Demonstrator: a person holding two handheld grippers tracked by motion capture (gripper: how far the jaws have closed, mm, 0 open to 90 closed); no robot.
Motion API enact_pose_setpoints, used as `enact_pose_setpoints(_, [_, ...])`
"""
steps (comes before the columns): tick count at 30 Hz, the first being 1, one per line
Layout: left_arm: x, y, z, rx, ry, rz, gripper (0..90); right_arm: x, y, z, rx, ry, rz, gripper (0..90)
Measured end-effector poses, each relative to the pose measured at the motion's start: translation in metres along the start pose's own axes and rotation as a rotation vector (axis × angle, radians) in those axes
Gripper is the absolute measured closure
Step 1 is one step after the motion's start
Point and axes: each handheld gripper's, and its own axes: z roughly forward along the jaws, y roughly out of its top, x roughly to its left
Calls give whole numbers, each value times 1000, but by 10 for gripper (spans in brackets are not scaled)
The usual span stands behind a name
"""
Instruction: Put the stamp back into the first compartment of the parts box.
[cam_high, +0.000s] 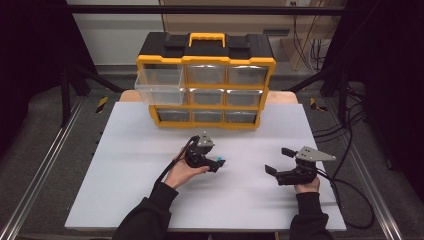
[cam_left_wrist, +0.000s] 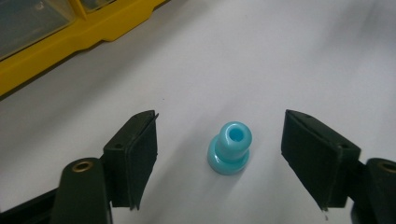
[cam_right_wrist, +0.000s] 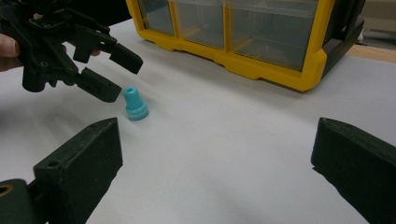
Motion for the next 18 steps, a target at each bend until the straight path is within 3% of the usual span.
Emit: enact_pose_setpoints(18, [-5, 0, 5, 44, -4, 13, 517, 0, 0, 0, 1, 0, 2, 26])
